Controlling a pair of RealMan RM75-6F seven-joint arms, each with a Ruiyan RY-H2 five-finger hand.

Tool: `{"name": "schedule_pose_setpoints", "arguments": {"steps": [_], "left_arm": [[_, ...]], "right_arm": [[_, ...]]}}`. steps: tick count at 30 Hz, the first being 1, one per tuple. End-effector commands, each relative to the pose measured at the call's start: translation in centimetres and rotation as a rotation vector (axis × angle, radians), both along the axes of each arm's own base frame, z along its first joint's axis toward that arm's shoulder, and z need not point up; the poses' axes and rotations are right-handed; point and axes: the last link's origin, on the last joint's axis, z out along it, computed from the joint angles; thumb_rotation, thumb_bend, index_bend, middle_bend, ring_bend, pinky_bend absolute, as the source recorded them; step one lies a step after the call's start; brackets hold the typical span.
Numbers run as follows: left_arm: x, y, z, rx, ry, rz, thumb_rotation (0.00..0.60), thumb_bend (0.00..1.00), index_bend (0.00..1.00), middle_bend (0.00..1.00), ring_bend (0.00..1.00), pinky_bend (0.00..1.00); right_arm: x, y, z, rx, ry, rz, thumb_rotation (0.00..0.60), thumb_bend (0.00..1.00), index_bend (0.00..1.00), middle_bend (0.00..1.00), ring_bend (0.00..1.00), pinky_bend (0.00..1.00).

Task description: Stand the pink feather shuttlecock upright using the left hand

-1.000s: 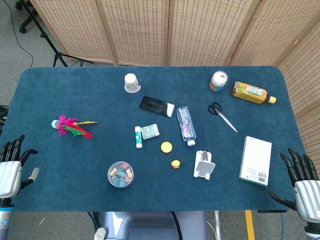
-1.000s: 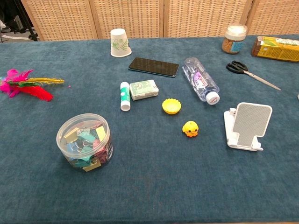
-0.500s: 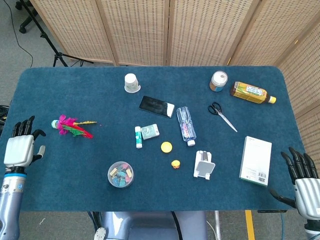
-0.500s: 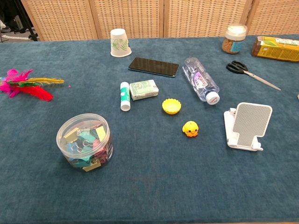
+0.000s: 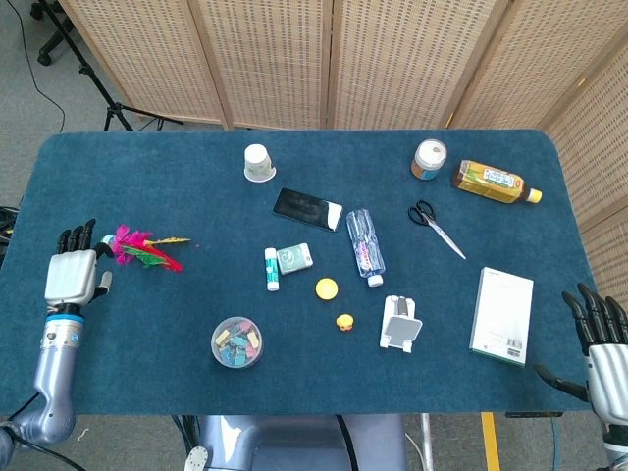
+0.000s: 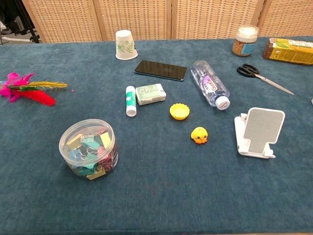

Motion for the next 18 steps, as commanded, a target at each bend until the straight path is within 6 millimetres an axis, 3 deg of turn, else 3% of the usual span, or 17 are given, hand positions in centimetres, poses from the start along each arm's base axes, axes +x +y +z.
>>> {"name": "schedule_pose_setpoints", "arguments": {"steps": [1, 18], "left_arm": [[0.4, 0.7, -0.7, -0.004, -0.003, -0.009, 0.600, 0.41, 0.43, 0.00, 0.00, 0.00], [2.9, 0.6, -3.3, -0.039, -0.014, -0.085, 0.600, 0.41, 0.44, 0.00, 0.00, 0.00]], "right_arm": [[-0.1, -0.1, 0.0, 0.000, -0.002, -0.001, 0.600, 0.00, 0.00, 0.00, 0.00, 0.00], [-0.2, -0.1, 0.4, -0.009, -0.020, -0.002, 0.600, 0.00, 0.00, 0.00, 0.00, 0.00]]}}
